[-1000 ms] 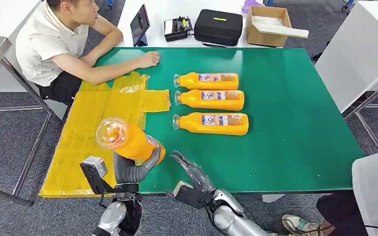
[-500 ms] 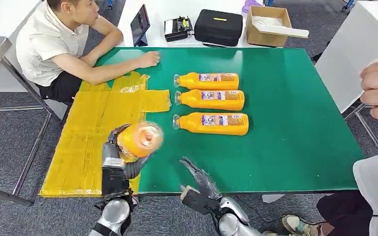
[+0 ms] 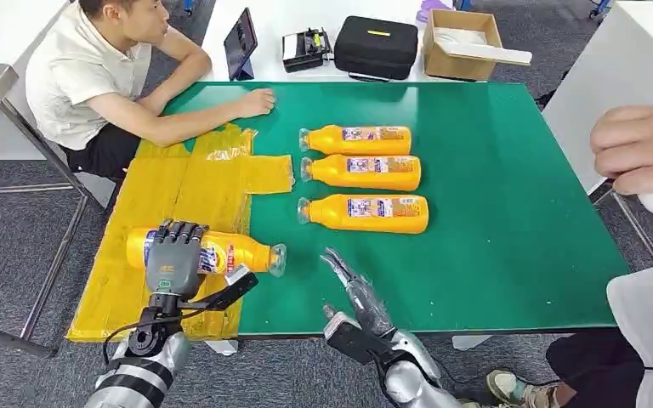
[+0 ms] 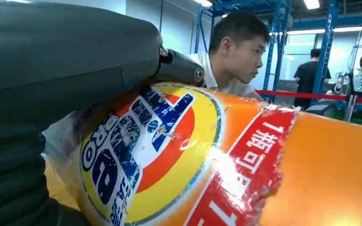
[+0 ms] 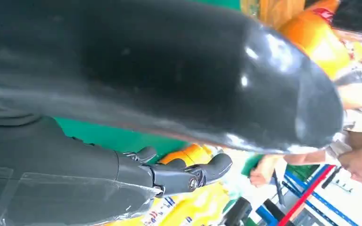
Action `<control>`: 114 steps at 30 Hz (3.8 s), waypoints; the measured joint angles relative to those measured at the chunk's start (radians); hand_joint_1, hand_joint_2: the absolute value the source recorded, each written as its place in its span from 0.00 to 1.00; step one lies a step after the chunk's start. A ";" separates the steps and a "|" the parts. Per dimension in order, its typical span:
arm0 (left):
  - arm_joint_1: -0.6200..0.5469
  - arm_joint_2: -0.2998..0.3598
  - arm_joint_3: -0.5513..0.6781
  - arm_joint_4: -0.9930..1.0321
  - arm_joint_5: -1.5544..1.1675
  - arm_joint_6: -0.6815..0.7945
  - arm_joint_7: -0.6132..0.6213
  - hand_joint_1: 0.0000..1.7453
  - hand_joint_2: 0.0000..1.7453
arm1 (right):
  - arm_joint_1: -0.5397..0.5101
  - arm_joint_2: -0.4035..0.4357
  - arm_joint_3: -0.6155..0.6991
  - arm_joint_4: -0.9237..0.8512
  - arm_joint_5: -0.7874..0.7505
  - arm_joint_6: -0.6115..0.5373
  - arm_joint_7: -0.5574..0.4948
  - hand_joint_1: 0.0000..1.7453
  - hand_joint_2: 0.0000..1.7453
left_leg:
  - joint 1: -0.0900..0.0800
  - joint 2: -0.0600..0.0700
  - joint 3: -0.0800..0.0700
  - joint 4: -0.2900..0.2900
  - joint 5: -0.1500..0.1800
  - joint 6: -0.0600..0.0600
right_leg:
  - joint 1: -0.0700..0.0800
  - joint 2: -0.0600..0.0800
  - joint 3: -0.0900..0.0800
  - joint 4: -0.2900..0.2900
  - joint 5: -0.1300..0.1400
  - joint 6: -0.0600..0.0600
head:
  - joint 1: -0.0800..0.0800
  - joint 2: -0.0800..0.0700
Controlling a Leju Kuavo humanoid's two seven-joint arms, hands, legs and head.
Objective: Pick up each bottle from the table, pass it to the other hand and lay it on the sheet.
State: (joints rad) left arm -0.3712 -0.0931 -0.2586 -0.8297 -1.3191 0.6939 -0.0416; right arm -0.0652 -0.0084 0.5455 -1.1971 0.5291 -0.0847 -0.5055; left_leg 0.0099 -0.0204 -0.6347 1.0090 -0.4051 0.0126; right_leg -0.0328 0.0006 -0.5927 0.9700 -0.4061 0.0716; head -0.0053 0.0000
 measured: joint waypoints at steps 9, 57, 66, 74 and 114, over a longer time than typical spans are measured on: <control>-0.077 0.019 -0.002 0.107 -0.063 -0.218 0.071 1.00 1.00 | 0.018 0.013 -0.027 -0.036 -0.003 0.022 -0.008 0.00 0.00 | 0.000 -0.001 0.000 0.000 0.000 0.000 | 0.000 -0.001 0.001 0.000 0.000 0.000 | 0.000 0.000; -0.308 0.056 -0.046 0.364 0.169 -0.693 -0.087 0.00 1.00 | 0.002 0.034 -0.067 0.006 0.000 0.037 -0.042 0.00 0.00 | -0.001 -0.001 0.014 -0.001 0.002 0.000 | 0.000 -0.001 0.015 0.000 0.000 0.000 | 0.000 0.000; -0.093 0.044 -0.071 0.093 0.358 -0.470 -0.140 0.00 1.00 | 0.025 0.007 -0.076 -0.056 0.204 -0.221 0.016 0.00 0.00 | -0.002 -0.001 0.011 -0.001 0.001 0.000 | -0.001 0.000 0.011 -0.001 0.000 0.000 | 0.000 0.000; 0.067 0.028 -0.110 -0.110 0.401 -0.409 -0.142 0.00 1.00 | 0.046 -0.014 -0.092 -0.114 0.229 -0.243 0.032 0.00 0.00 | -0.002 0.000 0.005 -0.001 0.001 0.000 | 0.000 0.000 0.005 -0.001 0.000 0.000 | 0.000 0.000; 0.351 -0.084 -0.366 -0.539 1.060 -0.348 -0.397 0.00 1.00 | -0.084 -0.271 -0.280 0.103 0.502 -0.212 0.279 0.00 0.00 | -0.005 -0.001 -0.001 0.000 0.000 0.002 | -0.003 -0.001 0.000 -0.001 0.000 0.001 | 0.000 0.000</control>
State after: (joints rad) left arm -0.0200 -0.1770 -0.6248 -1.3684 -0.2591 0.3460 -0.4383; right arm -0.1495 -0.2792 0.2659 -1.0940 1.0307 -0.2968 -0.2262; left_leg 0.0051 -0.0209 -0.6358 1.0089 -0.4051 0.0151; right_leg -0.0360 -0.0001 -0.5928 0.9692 -0.4056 0.0727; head -0.0057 0.0000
